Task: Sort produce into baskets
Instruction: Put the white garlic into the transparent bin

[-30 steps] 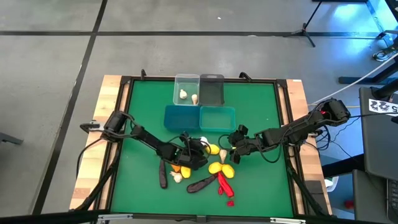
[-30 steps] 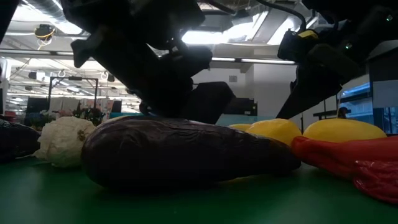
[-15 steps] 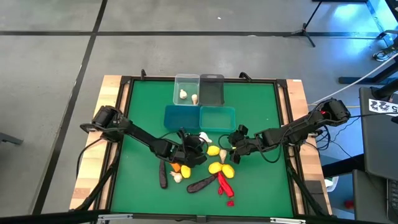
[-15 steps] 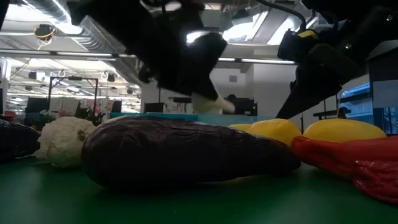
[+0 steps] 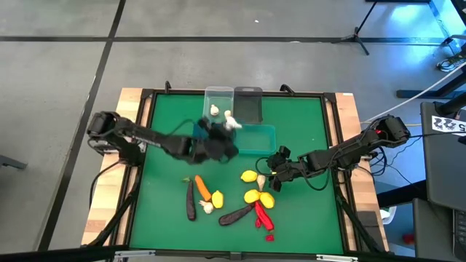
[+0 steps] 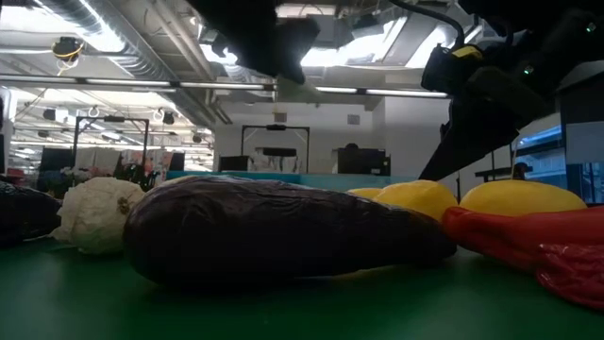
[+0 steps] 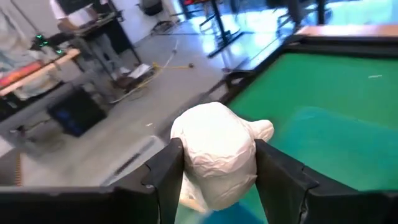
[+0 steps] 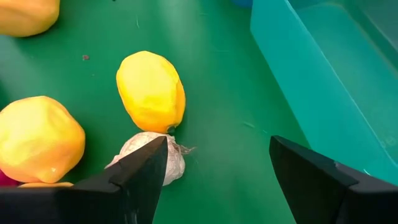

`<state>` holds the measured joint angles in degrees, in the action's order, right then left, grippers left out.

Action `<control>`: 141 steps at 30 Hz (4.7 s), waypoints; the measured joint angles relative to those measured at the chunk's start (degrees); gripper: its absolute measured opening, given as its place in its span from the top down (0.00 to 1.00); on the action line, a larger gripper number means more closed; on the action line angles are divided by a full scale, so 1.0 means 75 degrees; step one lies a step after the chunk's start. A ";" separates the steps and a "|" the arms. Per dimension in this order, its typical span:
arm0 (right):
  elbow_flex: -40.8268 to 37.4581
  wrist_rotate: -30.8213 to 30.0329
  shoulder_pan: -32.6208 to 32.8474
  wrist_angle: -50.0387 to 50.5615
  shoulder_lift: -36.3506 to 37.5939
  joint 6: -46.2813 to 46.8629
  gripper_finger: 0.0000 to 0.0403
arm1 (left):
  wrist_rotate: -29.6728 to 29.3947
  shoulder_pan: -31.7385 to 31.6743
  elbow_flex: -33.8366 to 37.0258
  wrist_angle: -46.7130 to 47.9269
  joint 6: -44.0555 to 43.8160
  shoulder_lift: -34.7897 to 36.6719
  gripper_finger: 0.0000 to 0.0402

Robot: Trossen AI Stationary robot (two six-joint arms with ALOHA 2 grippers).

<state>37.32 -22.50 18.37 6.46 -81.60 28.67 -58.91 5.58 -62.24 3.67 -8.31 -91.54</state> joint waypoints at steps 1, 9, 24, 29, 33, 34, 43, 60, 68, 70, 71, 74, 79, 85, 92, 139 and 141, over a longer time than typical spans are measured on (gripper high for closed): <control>0.0000 0.0000 0.0000 0.0004 0.0000 -0.0001 0.30 | 0.0258 -0.0312 0.0000 0.0110 0.0116 0.0077 0.58; 0.0000 0.0000 0.0000 0.0020 -0.0003 -0.0006 0.30 | 0.2874 -0.3113 0.0000 0.0183 0.0771 0.0092 0.58; 0.0000 0.0000 0.0000 0.0009 -0.0003 -0.0038 0.30 | 0.5984 -0.5373 0.0001 0.0126 0.1388 -0.1204 0.58; 0.0000 0.0000 0.0000 0.0009 -0.0003 -0.0047 0.30 | 0.6012 -0.5167 0.0003 0.0107 0.1883 -0.1217 0.48; 0.0000 0.0000 0.0000 0.0008 -0.0003 -0.0050 0.30 | 0.6050 -0.4933 0.0003 0.0390 0.2222 -0.1217 0.33; 0.0000 0.0000 0.0000 0.0009 -0.0003 -0.0050 0.30 | 0.6050 -0.4871 0.0003 0.0511 0.2280 -0.1217 0.30; 0.0000 0.0344 0.0000 -0.0009 -0.0003 -0.0082 0.30 | 0.6050 -0.3940 0.0003 0.1228 0.2362 -0.0523 0.23; -0.0003 0.0950 0.0006 -0.0085 -0.0003 -0.0044 0.30 | 0.7650 -0.0293 -0.0003 0.2011 0.1697 0.1163 0.23; -0.0003 0.0883 0.0006 -0.0087 -0.0003 -0.0079 0.30 | 0.6445 0.2088 0.0731 0.2257 -0.0908 0.1100 0.23; -0.0003 0.0883 0.0006 -0.0087 -0.0003 -0.0081 0.30 | 0.5824 0.2678 0.0956 0.2149 -0.1683 0.1095 0.23; -0.0003 0.0881 0.0006 -0.0087 -0.0003 -0.0082 0.30 | 0.5442 0.2953 0.1038 0.2120 -0.2006 0.1082 0.23; -0.0002 0.0880 0.0006 -0.0085 -0.0003 -0.0082 0.30 | 0.4287 0.3663 0.1084 0.1890 -0.2602 0.0935 0.23; -0.0003 0.0871 0.0006 -0.0085 -0.0003 -0.0070 0.30 | 0.3581 0.4364 0.1081 0.1241 -0.2350 0.0295 0.23; -0.0003 0.0869 0.0006 -0.0090 -0.0003 -0.0015 0.30 | 0.3595 0.4531 0.1087 0.1188 -0.2513 -0.0637 0.23; -0.0003 0.0871 0.0006 -0.0087 -0.0003 0.0005 0.30 | 0.4013 0.4770 0.1087 0.0784 -0.2785 -0.1367 0.23; -0.0003 0.0481 0.0003 -0.0050 -0.0003 0.0344 0.30 | 0.4219 0.3795 0.1087 0.1333 -0.1072 -0.0875 0.55; -0.0003 0.0481 0.0003 -0.0049 -0.0003 0.0336 0.30 | 0.4222 0.3646 0.1087 0.1413 -0.1065 -0.0612 0.55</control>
<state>37.30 -18.90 18.39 6.09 -81.62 31.18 -27.24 32.93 -54.08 14.27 -16.30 -96.13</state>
